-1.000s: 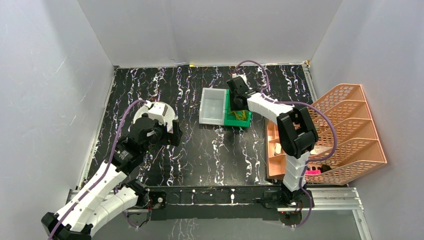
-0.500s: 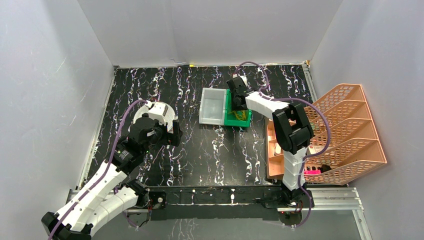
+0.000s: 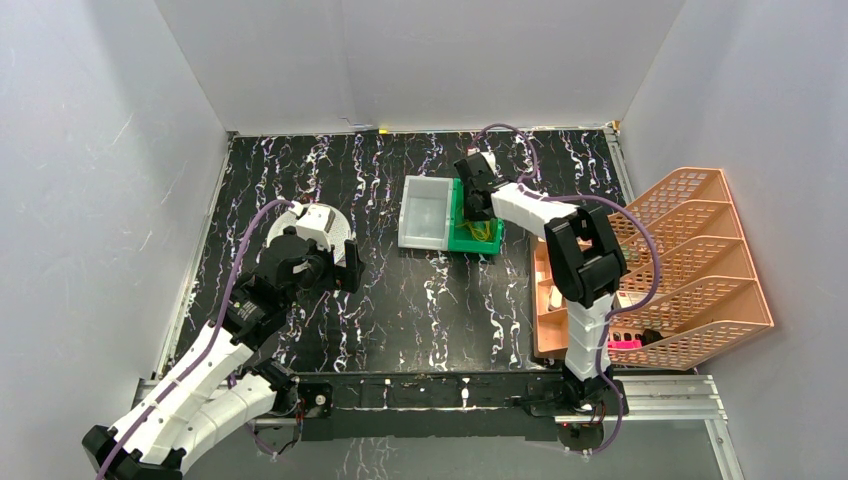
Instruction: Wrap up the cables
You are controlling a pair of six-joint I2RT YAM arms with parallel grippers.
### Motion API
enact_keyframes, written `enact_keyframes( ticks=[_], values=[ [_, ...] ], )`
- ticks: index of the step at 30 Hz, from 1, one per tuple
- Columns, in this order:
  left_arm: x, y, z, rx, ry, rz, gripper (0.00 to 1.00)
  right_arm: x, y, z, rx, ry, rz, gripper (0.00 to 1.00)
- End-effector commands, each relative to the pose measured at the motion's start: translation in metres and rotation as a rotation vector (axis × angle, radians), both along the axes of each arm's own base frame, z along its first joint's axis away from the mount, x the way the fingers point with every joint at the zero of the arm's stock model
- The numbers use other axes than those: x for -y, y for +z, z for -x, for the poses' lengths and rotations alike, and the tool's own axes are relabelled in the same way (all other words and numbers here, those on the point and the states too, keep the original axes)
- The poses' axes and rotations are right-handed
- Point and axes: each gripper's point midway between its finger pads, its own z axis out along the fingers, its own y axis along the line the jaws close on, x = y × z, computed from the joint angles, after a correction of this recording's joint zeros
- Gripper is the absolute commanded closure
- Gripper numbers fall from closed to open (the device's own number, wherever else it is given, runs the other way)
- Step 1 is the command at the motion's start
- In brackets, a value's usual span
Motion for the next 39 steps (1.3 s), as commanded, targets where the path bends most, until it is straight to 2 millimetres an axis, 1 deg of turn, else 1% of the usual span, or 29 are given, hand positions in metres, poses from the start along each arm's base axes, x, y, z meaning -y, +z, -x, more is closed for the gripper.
enact_keyframes(
  ticks=[1,4,7,9,10,12,17,19,25,28,31,34,37,38,39],
  values=[
    [0.0,0.002,0.001,0.017,-0.007,0.004,0.02,-0.005,0.062,-0.017,0.137,-0.011,-0.067,1.0],
    [0.001,0.002,0.001,0.017,-0.008,0.005,0.01,-0.002,0.092,-0.019,0.199,-0.02,-0.082,1.0],
    [0.001,0.002,0.001,0.018,-0.009,0.006,0.02,-0.001,0.128,-0.019,0.275,-0.024,-0.116,1.0],
    [0.001,0.003,0.001,0.019,-0.009,0.006,0.02,0.0,0.154,-0.018,0.325,-0.023,-0.143,1.0],
    [0.001,0.002,0.001,0.017,-0.01,0.006,0.02,0.001,0.172,-0.016,0.36,-0.022,-0.16,1.0],
    [0.001,0.002,0.001,0.017,-0.01,0.006,0.02,0.005,0.199,-0.014,0.416,-0.024,-0.18,1.0],
    [0.001,0.002,0.002,0.016,-0.013,0.008,0.02,0.011,0.267,-0.001,0.567,-0.006,-0.255,1.0],
    [0.001,0.002,0.002,0.015,-0.014,0.007,0.02,0.013,0.296,0.008,0.628,0.008,-0.294,1.0],
    [0.005,0.003,0.002,0.014,-0.031,0.013,0.02,0.01,0.363,0.034,0.765,0.092,-0.419,1.0],
    [0.009,0.005,0.002,0.015,-0.046,0.024,0.02,0.007,0.389,0.049,0.81,0.143,-0.472,1.0],
    [0.019,0.011,0.003,0.01,-0.087,0.062,0.02,0.001,0.405,0.064,0.825,0.21,-0.515,1.0],
    [0.03,0.024,0.004,0.013,-0.128,0.102,0.02,-0.005,0.415,0.08,0.826,0.279,-0.557,1.0],
    [0.043,0.042,0.006,0.021,-0.188,0.145,0.02,-0.014,0.418,0.097,0.81,0.365,-0.601,1.0],
    [0.048,0.05,0.007,0.026,-0.209,0.16,0.02,-0.018,0.418,0.103,0.802,0.396,-0.613,1.0],
    [0.052,0.062,0.008,0.04,-0.232,0.181,0.02,-0.02,0.417,0.109,0.794,0.424,-0.625,1.0]
  ],
)
